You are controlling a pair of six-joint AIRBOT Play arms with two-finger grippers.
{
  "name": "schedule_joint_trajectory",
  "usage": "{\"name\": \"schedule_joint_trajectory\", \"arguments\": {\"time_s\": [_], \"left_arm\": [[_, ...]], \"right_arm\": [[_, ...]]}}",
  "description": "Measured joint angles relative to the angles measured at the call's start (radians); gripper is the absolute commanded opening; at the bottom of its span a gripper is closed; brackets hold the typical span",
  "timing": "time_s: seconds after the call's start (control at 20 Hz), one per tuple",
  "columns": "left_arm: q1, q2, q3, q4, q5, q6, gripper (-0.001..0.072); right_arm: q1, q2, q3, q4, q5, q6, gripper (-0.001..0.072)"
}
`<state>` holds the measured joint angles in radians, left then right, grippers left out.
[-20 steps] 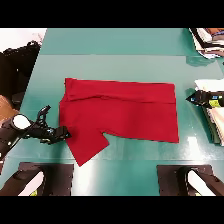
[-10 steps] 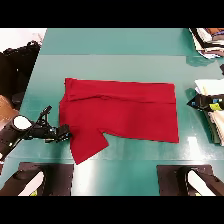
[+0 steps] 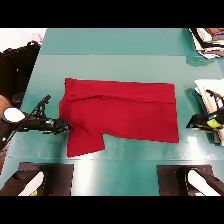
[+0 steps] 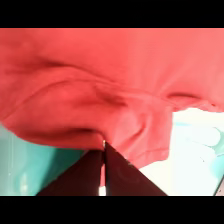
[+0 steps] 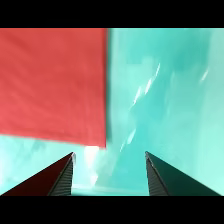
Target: Fold the shirts.
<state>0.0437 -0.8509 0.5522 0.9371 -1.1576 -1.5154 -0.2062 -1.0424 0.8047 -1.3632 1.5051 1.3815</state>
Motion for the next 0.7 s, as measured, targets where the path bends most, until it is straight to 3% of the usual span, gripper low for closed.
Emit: {"name": "schedule_joint_trajectory", "arguments": {"time_s": [0.1, 0.6, 0.65, 0.7], "left_arm": [[0.0, 0.0, 0.013, 0.0, -0.003, 0.011, 0.0028], [0.0, 0.0, 0.026, -0.001, -0.007, 0.024, 0.0028], [0.0, 0.0, 0.026, -0.001, -0.006, 0.024, 0.0028], [0.0, 0.0, 0.026, -0.001, -0.007, 0.025, 0.0028]], "right_arm": [[-0.022, -0.036, -0.068, 0.037, -0.013, 0.0, 0.0435], [0.038, -0.113, -0.172, 0.152, -0.1, -0.005, 0.0404], [0.045, -0.114, -0.174, 0.153, -0.104, -0.006, 0.0238], [0.049, -0.116, -0.176, 0.151, -0.111, -0.006, 0.0139]]}}
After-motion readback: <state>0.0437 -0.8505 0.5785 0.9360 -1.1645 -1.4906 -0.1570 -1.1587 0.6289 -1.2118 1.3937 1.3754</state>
